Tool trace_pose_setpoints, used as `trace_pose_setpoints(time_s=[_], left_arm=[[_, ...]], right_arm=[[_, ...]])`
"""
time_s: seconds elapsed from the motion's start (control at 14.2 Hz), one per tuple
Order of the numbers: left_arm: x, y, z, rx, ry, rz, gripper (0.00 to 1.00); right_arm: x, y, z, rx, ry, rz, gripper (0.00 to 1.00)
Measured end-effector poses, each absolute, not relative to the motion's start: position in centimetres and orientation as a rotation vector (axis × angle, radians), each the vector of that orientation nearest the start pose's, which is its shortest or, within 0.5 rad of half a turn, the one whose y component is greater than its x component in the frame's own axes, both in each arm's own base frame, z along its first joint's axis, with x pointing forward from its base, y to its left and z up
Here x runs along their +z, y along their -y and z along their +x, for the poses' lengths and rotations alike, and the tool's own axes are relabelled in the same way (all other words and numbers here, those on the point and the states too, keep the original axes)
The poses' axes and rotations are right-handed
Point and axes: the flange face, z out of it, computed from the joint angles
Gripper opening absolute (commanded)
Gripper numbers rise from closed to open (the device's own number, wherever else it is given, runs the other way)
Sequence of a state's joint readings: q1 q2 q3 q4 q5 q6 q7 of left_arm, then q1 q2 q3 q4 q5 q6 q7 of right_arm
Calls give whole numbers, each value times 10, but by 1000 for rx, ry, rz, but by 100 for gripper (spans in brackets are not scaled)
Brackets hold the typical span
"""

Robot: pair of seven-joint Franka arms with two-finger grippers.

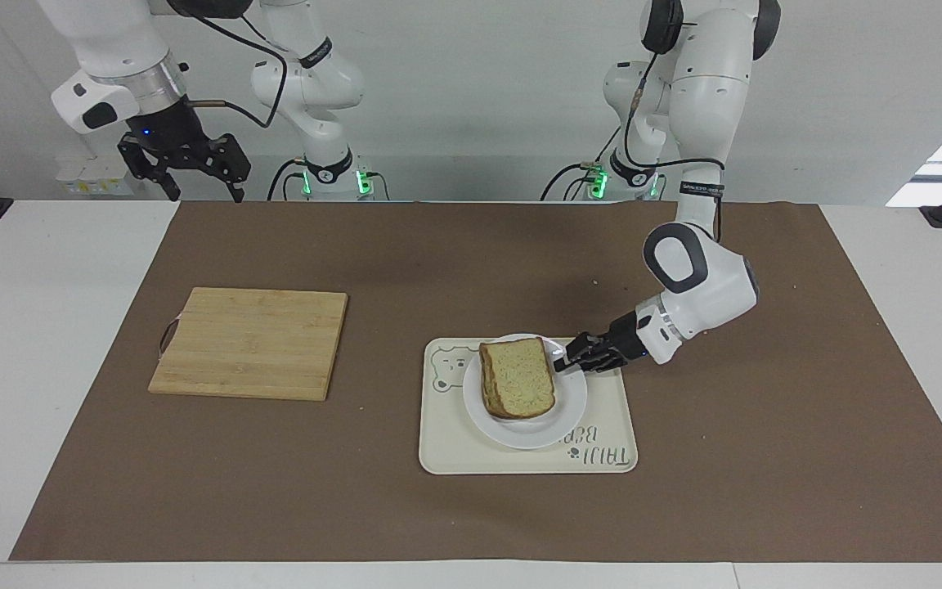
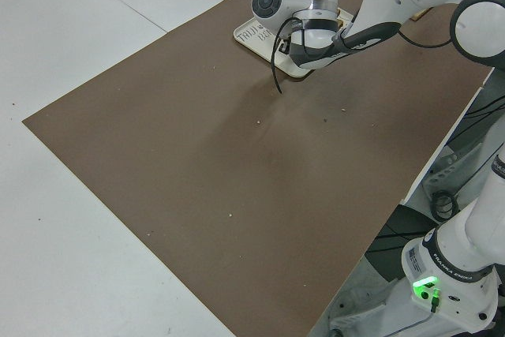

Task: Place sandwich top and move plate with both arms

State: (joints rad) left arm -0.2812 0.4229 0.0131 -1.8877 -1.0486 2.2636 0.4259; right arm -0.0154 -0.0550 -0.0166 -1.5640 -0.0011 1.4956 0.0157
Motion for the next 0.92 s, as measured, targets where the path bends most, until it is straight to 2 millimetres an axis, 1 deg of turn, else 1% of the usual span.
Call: trace_pose_setpoints(time_s=[0.14, 0.21, 0.28, 0.35, 0.49, 0.56, 0.71, 0.85, 0.92], left_arm=[[293, 187, 610, 38, 8, 2409, 88], [298, 184, 612, 51, 30, 2425, 92], [306, 181, 614, 68, 66, 2450, 98], [316, 178, 616, 89, 106, 2477, 100], [345, 164, 620, 149, 189, 2548, 100], [360, 152, 622, 183, 223, 2584, 100], [390, 124, 626, 246, 295, 2669, 100], [434, 96, 630, 288, 406, 2763, 100], [463, 82, 632, 298, 464, 2811, 100]], right_arm=[[651, 17, 529, 21, -75, -3141, 100], [651, 17, 529, 21, -75, -3141, 100], [651, 17, 529, 21, -75, -3141, 100], [651, 17, 529, 21, -75, -3141, 100], [651, 17, 529, 21, -75, -3141, 100], [651, 17, 529, 21, -75, -3141, 100], [651, 17, 529, 21, -75, -3141, 100], [651, 17, 529, 21, -75, -3141, 100], [651, 17, 529, 22, -75, -3141, 100]])
